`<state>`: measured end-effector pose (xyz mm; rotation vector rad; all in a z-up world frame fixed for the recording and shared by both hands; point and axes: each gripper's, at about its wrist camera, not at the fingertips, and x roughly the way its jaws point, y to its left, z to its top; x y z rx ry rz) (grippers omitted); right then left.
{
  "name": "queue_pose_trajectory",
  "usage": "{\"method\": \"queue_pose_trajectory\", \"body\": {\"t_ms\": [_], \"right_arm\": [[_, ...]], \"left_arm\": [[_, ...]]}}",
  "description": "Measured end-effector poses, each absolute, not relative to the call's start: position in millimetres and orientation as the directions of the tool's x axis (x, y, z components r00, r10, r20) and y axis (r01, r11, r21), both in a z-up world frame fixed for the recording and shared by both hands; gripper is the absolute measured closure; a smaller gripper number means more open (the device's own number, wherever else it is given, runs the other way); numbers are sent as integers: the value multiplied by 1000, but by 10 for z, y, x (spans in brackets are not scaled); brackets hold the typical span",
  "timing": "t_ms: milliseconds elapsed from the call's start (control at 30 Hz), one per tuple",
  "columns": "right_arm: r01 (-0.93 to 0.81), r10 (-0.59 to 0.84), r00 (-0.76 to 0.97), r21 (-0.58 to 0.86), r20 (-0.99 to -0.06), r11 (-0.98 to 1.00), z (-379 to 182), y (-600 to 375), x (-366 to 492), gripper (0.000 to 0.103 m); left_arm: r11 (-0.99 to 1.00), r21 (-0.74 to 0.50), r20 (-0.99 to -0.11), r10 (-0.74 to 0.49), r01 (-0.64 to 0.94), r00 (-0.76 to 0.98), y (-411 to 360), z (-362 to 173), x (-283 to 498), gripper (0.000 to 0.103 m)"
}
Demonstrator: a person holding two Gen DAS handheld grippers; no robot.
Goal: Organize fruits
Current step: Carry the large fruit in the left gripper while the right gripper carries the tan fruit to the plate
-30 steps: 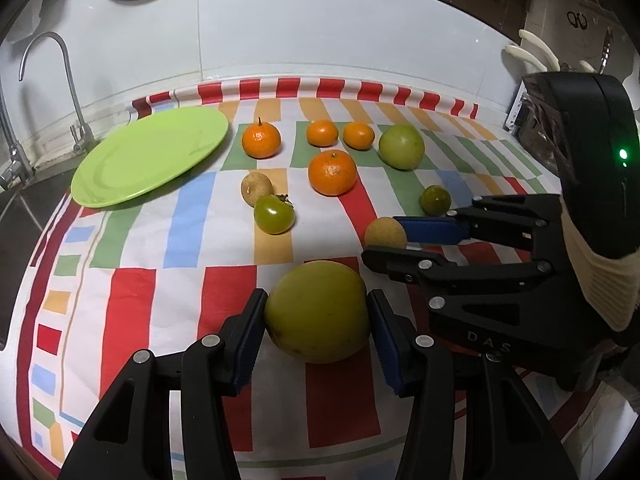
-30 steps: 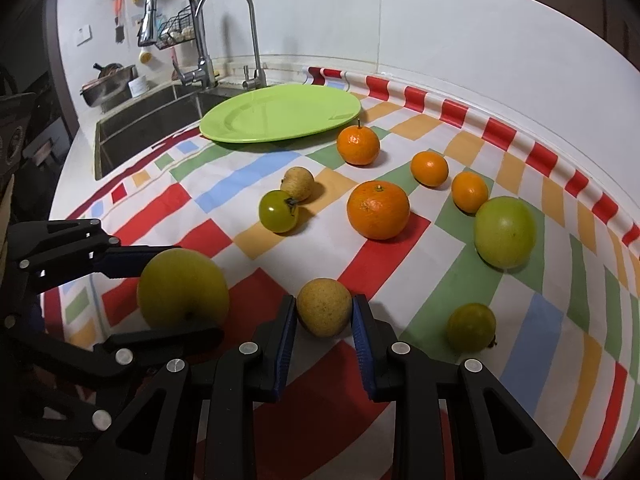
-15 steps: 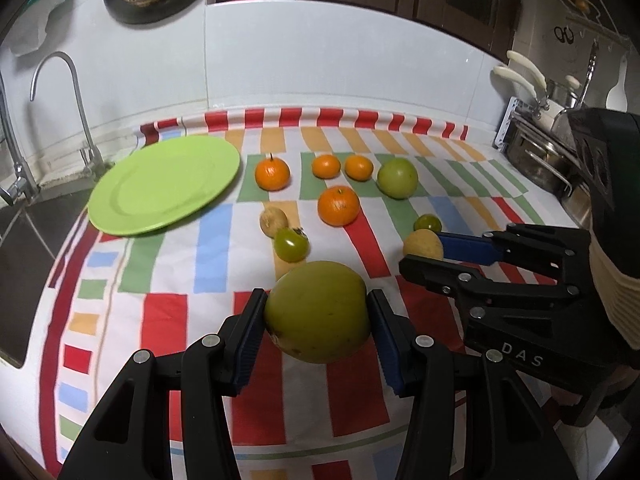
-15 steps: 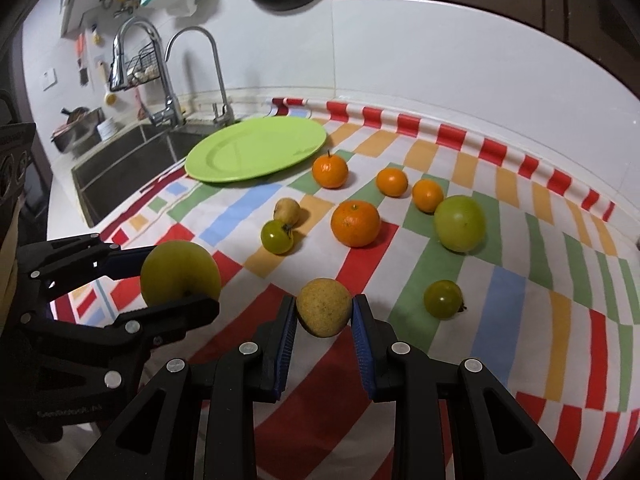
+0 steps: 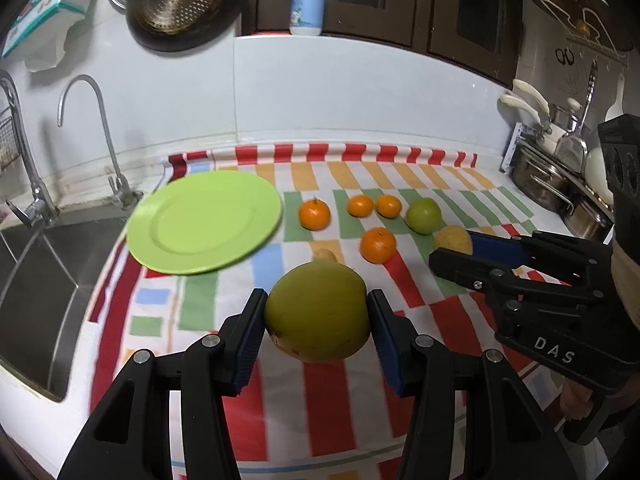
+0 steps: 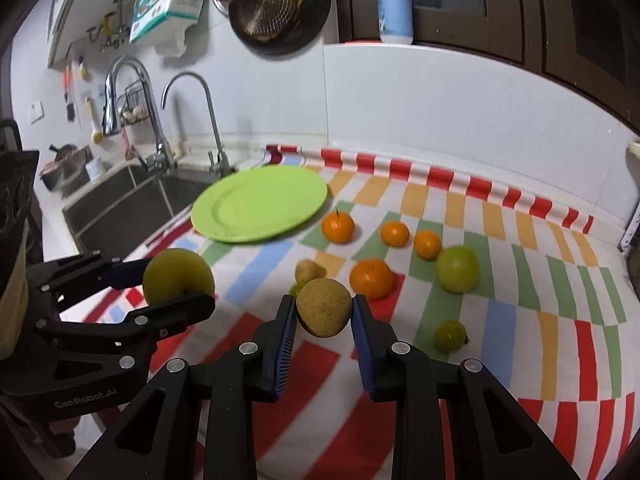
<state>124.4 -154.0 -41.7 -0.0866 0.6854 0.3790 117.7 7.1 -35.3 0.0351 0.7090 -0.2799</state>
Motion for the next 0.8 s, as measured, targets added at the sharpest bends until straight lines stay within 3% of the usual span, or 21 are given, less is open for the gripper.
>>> {"method": "queue_pose_trajectory", "body": {"t_ms": [800], "right_arm": [[-363,328,746,59,-580,930,-172,-576,1961,74]], "left_arm": [[953,-44,-588,-266,298,764,1022,-48,1944,53]]}}
